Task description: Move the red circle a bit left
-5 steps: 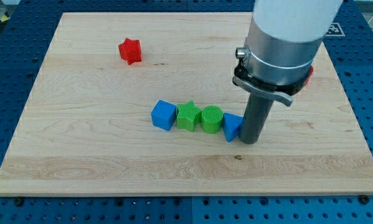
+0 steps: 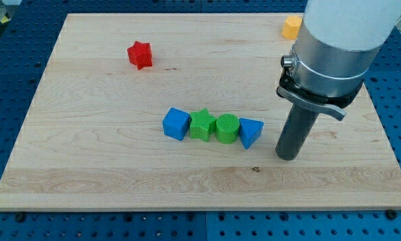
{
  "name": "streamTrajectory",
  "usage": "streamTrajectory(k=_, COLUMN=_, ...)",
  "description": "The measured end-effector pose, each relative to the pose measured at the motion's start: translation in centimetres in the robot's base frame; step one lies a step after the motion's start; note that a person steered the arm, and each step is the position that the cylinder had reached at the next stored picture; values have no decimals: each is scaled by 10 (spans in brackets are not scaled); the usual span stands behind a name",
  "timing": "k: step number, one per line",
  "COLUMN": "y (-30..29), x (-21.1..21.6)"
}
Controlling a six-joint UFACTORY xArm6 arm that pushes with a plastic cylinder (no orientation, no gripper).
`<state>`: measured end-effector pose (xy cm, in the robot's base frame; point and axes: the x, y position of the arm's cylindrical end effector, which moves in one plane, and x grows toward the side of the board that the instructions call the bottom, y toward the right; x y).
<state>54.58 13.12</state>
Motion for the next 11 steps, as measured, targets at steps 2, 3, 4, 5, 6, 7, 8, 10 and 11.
streamTrajectory(k=2, y=119, x=5)
streamTrajectory(k=3, y=145, x=-16)
streamTrajectory(k=4, y=145, x=-61)
streamTrajectory(k=5, y=145, x=-78)
streamTrajectory(k=6, y=145, x=-97)
streamTrajectory(k=7, y=145, x=-110)
streamTrajectory(k=8, y=142, x=-117)
streamTrajectory(k=10, y=97, x=-151)
streamTrajectory(k=11, y=65, x=-167)
